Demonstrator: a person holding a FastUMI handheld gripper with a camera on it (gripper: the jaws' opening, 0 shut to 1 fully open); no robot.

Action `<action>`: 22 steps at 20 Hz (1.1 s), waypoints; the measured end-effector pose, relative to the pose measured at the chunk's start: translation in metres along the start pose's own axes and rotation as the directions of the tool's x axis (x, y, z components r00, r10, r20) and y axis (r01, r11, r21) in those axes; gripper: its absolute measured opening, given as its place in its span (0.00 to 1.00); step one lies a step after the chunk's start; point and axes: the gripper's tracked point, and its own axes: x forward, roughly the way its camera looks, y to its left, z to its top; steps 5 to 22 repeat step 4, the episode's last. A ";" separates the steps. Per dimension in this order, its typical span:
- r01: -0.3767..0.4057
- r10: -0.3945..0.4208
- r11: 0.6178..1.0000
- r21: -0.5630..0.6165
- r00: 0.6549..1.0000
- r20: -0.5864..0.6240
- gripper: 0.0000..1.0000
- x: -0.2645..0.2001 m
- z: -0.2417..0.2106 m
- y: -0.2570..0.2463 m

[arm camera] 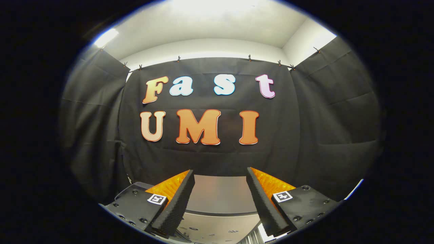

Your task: Put the clothes into the washing machine and then close the washing machine lid.

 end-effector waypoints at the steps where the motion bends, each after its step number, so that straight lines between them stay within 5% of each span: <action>1: 0.007 -0.007 1.000 0.003 1.000 -0.003 0.98 -0.005 -0.002 -0.009; 22: 0.031 -0.031 0.999 0.010 1.000 0.001 0.98 -0.019 -0.009 -0.024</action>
